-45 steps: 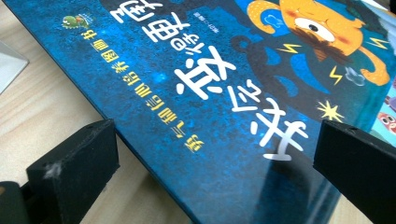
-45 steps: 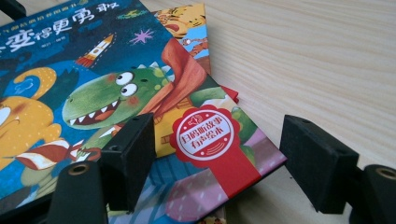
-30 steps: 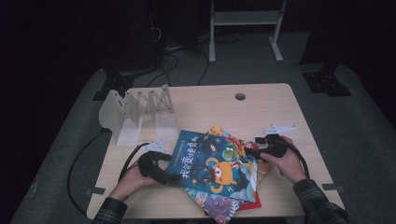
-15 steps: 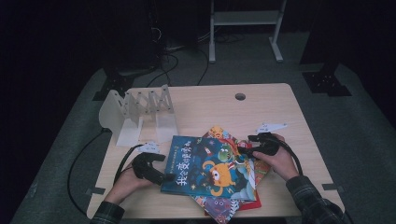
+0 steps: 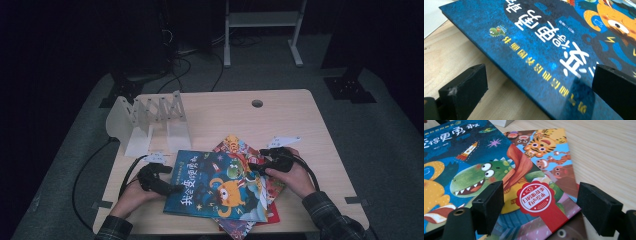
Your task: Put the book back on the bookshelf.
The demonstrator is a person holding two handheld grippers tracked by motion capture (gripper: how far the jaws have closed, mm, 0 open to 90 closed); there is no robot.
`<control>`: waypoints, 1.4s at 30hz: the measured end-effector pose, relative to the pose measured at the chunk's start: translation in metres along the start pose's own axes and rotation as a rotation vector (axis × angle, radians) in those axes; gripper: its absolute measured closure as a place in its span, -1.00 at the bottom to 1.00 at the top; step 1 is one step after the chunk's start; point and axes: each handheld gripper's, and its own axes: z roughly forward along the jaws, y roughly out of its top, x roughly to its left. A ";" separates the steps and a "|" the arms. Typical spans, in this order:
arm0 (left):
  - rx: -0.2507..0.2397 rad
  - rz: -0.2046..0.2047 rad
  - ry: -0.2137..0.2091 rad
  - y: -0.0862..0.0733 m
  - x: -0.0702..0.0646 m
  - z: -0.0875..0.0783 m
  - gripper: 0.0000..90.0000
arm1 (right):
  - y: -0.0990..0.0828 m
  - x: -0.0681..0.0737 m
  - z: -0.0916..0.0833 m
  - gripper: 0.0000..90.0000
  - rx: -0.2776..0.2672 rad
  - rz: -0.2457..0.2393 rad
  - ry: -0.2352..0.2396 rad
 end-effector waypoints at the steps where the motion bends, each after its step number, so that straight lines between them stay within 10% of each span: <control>1: 0.002 0.000 0.001 0.000 -0.001 0.000 -1.00 | 0.000 0.003 0.000 -0.51 0.002 -0.013 0.000; 7: 0.000 -0.002 -0.001 -0.001 -0.003 0.002 -1.00 | 0.000 0.018 -0.008 -0.33 0.011 -0.125 -0.010; 24: -0.015 -0.022 -0.001 -0.015 -0.005 -0.010 -1.00 | -0.031 0.021 -0.054 0.76 0.050 -0.126 0.084; 42: -0.024 -0.039 -0.028 -0.016 0.000 -0.008 -1.00 | -0.032 0.030 -0.047 0.89 0.085 -0.168 0.171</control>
